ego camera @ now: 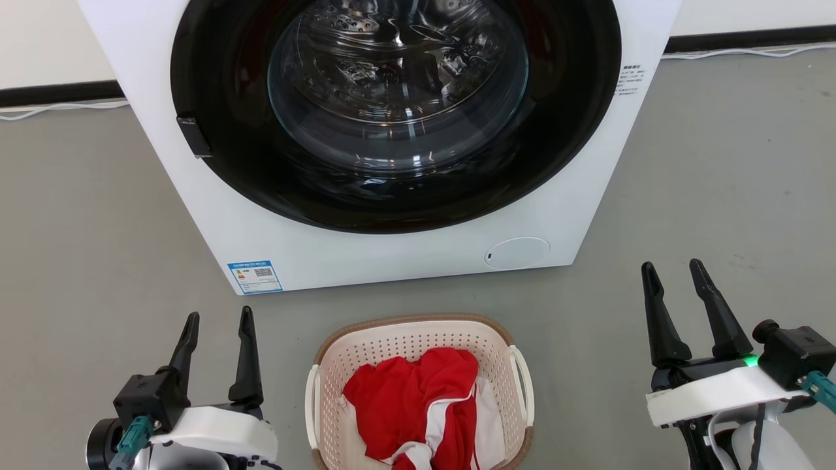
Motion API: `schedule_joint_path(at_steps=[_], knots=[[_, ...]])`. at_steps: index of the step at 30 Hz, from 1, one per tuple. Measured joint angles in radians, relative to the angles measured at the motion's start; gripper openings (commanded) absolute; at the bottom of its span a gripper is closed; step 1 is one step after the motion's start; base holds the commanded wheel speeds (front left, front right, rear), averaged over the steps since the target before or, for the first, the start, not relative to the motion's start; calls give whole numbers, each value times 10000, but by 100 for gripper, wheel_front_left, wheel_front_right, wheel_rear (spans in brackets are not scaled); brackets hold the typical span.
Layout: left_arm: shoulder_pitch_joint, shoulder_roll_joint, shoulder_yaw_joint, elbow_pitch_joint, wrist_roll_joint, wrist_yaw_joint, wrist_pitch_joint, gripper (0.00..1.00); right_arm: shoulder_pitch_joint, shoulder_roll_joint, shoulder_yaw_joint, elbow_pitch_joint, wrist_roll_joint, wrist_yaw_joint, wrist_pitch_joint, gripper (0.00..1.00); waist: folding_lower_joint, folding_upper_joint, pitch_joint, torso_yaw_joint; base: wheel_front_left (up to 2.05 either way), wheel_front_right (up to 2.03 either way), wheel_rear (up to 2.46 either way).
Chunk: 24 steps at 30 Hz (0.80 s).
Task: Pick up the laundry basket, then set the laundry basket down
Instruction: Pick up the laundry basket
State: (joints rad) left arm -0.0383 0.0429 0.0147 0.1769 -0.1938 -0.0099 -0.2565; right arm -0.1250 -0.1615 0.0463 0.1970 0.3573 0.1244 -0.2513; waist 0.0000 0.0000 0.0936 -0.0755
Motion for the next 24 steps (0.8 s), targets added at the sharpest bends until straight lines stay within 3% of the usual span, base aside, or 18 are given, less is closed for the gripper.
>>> schedule_joint_path(at_steps=[13, 24], knots=[[-129, -4, -44, 73, -94, 15, 0, 100, -34, 8, 19, 8, 4, 0, 0, 100, 0, 0, 326, -27, 0, 0, 0], [-1139, -19, -347, 583, -71, 15, 0, 100, -782, -48, 305, 240, 128, 0, 2, 100, 0, 0, 1618, -71, 0, 0, 0]])
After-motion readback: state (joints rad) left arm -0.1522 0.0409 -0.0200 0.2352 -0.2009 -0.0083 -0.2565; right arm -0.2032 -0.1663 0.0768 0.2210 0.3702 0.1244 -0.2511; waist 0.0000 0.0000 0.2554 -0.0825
